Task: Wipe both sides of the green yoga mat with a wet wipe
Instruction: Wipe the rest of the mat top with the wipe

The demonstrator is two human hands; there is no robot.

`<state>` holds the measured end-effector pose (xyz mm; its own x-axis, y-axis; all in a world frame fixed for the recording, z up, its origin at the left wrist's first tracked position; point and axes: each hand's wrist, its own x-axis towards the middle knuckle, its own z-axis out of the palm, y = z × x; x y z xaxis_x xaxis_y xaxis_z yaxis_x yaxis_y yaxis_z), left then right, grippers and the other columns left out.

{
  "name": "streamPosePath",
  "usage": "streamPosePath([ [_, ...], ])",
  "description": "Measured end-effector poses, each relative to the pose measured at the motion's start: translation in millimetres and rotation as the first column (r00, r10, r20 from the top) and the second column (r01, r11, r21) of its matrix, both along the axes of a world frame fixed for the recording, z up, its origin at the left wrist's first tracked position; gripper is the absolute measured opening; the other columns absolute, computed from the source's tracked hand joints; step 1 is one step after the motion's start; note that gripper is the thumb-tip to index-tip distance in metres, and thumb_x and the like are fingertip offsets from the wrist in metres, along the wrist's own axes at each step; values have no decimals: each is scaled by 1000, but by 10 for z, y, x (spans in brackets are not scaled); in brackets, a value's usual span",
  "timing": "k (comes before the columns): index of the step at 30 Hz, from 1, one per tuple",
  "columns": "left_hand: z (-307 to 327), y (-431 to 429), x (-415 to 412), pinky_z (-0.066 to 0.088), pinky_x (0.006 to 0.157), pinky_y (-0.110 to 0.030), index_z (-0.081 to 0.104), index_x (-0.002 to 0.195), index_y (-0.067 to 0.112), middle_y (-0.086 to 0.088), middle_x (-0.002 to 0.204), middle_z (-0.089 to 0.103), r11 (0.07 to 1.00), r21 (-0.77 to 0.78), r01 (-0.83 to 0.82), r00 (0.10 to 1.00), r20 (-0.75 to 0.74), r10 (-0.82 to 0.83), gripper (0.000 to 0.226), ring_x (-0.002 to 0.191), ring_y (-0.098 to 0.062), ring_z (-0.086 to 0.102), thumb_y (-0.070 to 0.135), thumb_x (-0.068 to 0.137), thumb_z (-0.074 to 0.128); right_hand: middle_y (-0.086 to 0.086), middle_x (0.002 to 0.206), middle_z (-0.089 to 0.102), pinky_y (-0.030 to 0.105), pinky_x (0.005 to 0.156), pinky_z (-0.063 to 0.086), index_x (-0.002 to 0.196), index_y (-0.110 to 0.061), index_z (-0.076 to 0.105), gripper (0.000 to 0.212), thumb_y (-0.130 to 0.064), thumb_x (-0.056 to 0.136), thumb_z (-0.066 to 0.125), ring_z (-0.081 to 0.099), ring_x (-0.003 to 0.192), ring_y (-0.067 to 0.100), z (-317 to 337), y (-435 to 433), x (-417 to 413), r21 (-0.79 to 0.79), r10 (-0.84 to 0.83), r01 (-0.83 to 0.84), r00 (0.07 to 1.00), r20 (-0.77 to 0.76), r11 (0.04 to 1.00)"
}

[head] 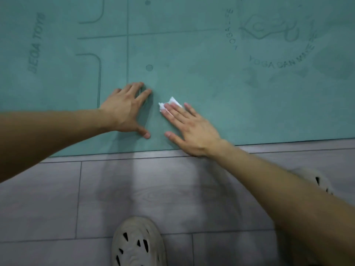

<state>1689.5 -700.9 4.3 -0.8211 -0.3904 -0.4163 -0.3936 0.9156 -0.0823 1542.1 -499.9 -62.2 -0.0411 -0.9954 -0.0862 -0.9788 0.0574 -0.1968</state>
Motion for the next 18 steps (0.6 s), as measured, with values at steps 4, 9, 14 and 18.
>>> streamPosePath([
  [4, -29, -50, -11, 34, 120, -57, 12, 165, 22, -4, 167, 16, 988, 30, -150, 988, 49, 148, 166, 155, -31, 22, 110, 32, 58, -4, 177, 1, 46, 132, 5, 169, -20, 5, 83, -69, 104, 17, -7, 162, 14, 1, -118, -1069, 32, -488, 488, 873, -25, 872],
  [9, -50, -92, -4, 35, 118, -56, 15, 164, 21, -6, 164, 20, 992, -1, -122, 992, 43, 122, 168, 151, -31, 24, 115, 28, 48, 0, 177, 6, 44, 132, 7, 169, -16, 10, 87, -72, 104, 20, -5, 163, 14, 25, -335, -18, 14, -98, 97, 993, 70, 995],
  [14, -17, -217, -64, 42, 111, -54, 37, 154, 30, -1, 151, 37, 983, 95, -154, 987, -19, 156, 144, 141, -30, 37, 101, 34, 72, -6, 177, 3, 48, 132, 5, 169, -24, 3, 78, -66, 106, 17, -4, 162, 12, -28, -477, -979, 22, -105, 106, 994, -9, 994],
  [18, 104, -476, -140, 49, 105, -46, 55, 142, 33, 1, 139, 48, 961, 192, -199, 973, -77, 217, 106, 133, -27, 48, 74, 51, 92, 0, 177, 0, 46, 132, -2, 169, -17, 4, 92, -75, 98, 8, -6, 163, 16, 83, -749, -1460, 53, -592, 593, 805, -36, 803],
])
